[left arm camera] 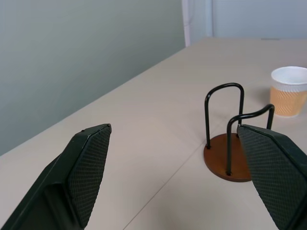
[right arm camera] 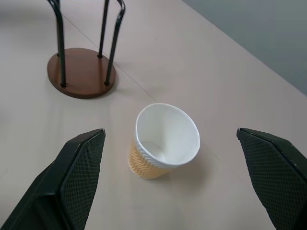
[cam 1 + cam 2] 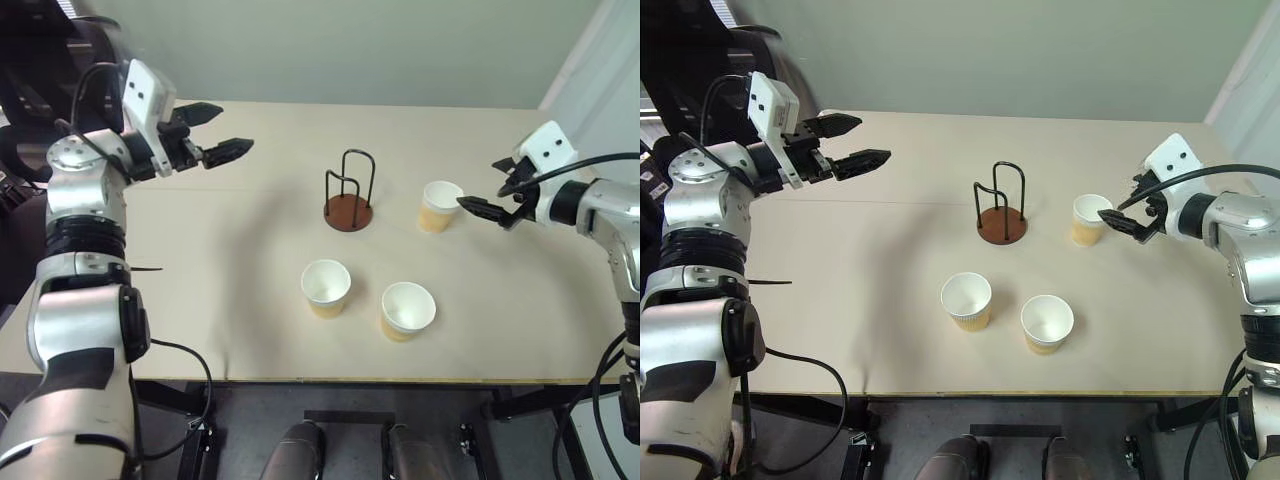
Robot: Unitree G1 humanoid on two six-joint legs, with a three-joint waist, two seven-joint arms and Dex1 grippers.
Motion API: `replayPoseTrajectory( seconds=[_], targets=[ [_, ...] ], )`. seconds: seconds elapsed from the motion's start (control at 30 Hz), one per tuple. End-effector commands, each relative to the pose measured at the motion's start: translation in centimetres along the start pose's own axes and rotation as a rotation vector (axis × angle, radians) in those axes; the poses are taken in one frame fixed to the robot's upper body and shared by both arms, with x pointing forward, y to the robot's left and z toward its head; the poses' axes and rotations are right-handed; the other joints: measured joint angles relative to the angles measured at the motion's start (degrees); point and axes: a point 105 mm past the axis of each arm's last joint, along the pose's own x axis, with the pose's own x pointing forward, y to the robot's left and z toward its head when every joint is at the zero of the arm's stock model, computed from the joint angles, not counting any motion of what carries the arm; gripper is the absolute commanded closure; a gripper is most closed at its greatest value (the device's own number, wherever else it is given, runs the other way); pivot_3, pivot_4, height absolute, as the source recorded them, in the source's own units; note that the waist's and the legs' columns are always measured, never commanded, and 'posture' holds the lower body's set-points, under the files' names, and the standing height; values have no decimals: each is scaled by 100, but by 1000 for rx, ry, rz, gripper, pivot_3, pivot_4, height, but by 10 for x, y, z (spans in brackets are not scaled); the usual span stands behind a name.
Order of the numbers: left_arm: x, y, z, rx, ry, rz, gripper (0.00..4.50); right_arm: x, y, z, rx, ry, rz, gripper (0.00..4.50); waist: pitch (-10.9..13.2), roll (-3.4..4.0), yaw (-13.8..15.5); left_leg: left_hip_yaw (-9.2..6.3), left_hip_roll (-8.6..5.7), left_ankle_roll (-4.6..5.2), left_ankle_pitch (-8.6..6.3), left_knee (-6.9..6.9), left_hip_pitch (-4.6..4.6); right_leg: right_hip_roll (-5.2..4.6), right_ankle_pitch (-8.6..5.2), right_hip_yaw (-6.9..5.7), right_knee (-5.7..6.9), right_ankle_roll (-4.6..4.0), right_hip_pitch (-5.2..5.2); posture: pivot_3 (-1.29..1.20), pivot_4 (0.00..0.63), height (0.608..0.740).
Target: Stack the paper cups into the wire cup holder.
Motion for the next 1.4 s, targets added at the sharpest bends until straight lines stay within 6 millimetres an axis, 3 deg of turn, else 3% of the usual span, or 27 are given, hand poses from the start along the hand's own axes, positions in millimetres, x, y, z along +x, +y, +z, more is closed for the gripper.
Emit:
replayPoseTrajectory(
  seconds=[0.03, 0.47, 0.83, 1.4],
  targets=[
    [2, -4, 14, 37, -29, -54, 0, -11, -7, 10, -33, -29, -45, 35, 0, 0, 4, -1, 0, 0, 0, 0, 0, -2, 0, 0, 0, 0, 0, 0, 150, 740],
    [19, -1, 15, 27, 0, -30, 0, -16, -4, 3, -17, -27, -54, 35, 0, 0, -4, 0, -1, 0, -1, -1, -1, 0, 1, 1, 0, 1, -1, 0, 150, 740],
    [42, -29, -20, -6, 79, -147, 0, -26, 0, 3, -12, -5, -66, 35, 2, -2, -9, 5, 2, 0, -2, 0, -7, -6, 4, 10, -2, 6, -7, 0, 150, 740],
    [72, -47, -32, 22, 47, -113, 0, -29, -1, 3, -27, 15, -72, 35, 2, -1, 17, 9, 1, 2, -2, 6, -4, -6, 7, 12, 0, 12, -4, 0, 150, 740]
  ],
)
